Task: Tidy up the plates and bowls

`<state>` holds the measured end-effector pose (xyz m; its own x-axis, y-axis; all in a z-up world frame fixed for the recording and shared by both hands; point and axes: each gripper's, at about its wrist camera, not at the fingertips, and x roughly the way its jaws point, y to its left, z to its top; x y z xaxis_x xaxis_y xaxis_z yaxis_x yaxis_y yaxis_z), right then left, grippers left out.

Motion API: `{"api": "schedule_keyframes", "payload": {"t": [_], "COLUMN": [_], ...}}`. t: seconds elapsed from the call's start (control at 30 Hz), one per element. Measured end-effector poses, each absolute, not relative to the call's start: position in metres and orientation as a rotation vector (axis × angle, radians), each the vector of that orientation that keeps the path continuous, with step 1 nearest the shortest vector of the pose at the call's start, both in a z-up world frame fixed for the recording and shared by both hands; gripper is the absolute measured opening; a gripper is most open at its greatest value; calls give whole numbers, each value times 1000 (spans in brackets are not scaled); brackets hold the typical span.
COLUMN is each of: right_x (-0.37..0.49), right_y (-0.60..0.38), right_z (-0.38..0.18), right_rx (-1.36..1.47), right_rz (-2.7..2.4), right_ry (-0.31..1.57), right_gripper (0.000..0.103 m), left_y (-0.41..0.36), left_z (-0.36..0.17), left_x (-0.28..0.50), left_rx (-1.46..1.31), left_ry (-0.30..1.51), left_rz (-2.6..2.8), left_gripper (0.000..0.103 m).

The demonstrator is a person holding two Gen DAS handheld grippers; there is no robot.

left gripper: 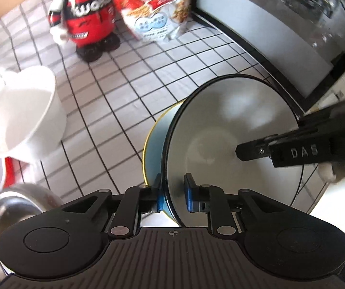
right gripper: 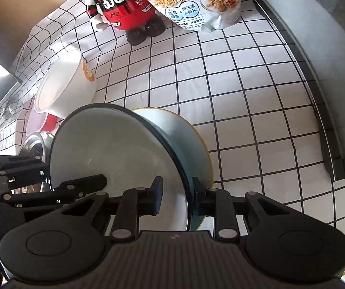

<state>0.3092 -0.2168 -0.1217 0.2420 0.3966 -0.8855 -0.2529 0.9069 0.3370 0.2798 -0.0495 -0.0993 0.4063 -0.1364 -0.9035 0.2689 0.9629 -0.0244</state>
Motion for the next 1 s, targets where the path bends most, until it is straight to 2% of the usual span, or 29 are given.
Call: {"api": "schedule_keyframes", "payload": {"t": [0.3,0.33,0.47,0.67,0.73,0.8,0.87,1.0], "right_x": [307,307,304,294,291,288,289,294], "right_y": [-210,-210,-206,-199,-199,-201,-206,-213], "right_z": [-112,-111,-104,-95,-90,-86,-84,-92], "right_rx": [58,49,1,-85,-113,-126,-102,-34], "right_rz": [427,425,426,419,404,389,381,366], "right_ry": [1232,1227,1192,1128,1086,1044,1028,1058], "right_gripper": [26,26,33,33,34,44,55,58], "left_y": [-47,-44,-37,-35,-32,-29,-25,-11], "left_z": [-91,-89,-89,-90,-91,-91,-89,-91], "left_x": [271,271,270,270,270,271,273,281], "left_rx": [133,117,72,78,81,59,20,-142], "left_ry": [1093,1100,1114,1107,1096,1092,1077,1083], "left_rz": [-223,-218,-224,-199,-170,-158,-161,-192], "left_gripper": [22,27,26,27,35,35,31,31]}}
